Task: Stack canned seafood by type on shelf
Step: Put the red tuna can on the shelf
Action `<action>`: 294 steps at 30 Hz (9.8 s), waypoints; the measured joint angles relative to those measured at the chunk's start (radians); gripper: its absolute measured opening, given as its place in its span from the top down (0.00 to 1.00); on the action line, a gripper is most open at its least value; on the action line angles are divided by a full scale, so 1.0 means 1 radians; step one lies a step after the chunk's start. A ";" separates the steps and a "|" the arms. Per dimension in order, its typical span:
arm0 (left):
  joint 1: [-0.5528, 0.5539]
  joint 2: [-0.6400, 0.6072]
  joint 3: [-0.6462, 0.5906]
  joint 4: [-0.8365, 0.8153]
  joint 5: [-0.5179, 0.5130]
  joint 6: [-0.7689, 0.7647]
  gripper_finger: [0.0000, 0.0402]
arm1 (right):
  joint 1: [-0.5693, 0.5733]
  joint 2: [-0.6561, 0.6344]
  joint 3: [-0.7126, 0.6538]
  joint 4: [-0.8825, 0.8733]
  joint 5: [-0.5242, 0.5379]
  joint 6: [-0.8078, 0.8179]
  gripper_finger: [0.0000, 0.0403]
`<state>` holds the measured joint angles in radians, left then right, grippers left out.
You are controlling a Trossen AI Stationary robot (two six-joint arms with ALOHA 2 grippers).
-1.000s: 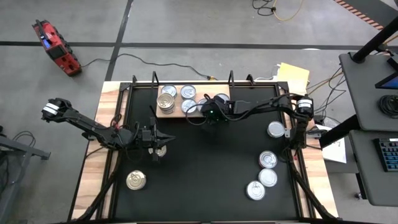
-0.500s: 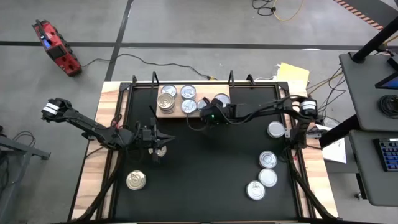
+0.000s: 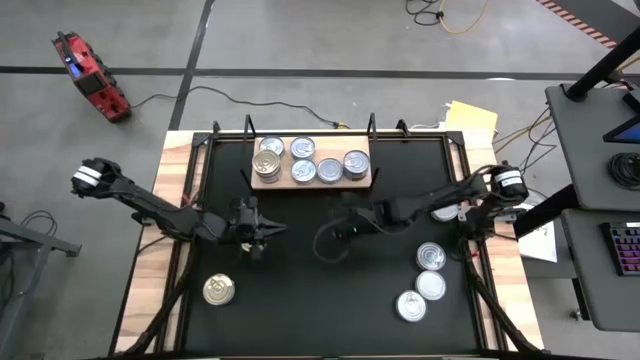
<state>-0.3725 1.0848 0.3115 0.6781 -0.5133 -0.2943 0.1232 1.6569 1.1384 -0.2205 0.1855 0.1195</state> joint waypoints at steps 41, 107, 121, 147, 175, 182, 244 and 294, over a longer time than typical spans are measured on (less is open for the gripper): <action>0.011 0.462 0.245 0.365 0.217 0.282 1.00 | 0.457 -0.325 -0.155 -0.125 0.317 0.193 0.98; 0.252 0.205 0.248 -0.136 0.716 0.442 1.00 | 0.135 -0.515 -0.242 -0.890 -0.163 1.176 0.98; 0.253 0.109 0.294 -0.224 0.509 0.562 1.00 | 0.224 -0.514 -0.337 -0.893 -0.264 1.373 0.98; 0.255 0.059 0.309 -0.354 0.442 0.564 1.00 | 0.224 -0.514 -0.463 -0.612 -0.097 1.276 0.98; 0.255 0.059 0.309 -0.357 0.442 0.539 1.00 | 0.287 -0.514 -0.416 -0.813 -0.229 1.469 0.98; 0.255 0.059 0.309 -0.358 0.442 0.538 1.00 | 0.287 -0.439 -0.427 -0.735 -0.189 1.427 0.98; 0.124 0.667 0.476 -0.024 0.439 0.209 1.00 | 0.278 -0.235 -0.356 -0.214 0.051 0.745 0.98; 0.107 0.985 0.687 -0.065 0.321 0.317 1.00 | 0.291 -0.217 -0.361 -0.164 0.070 0.867 0.98</action>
<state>-0.2658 2.0701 0.9988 0.6131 -0.1921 0.0228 0.4138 1.4397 0.7776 -0.3845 0.2558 0.9866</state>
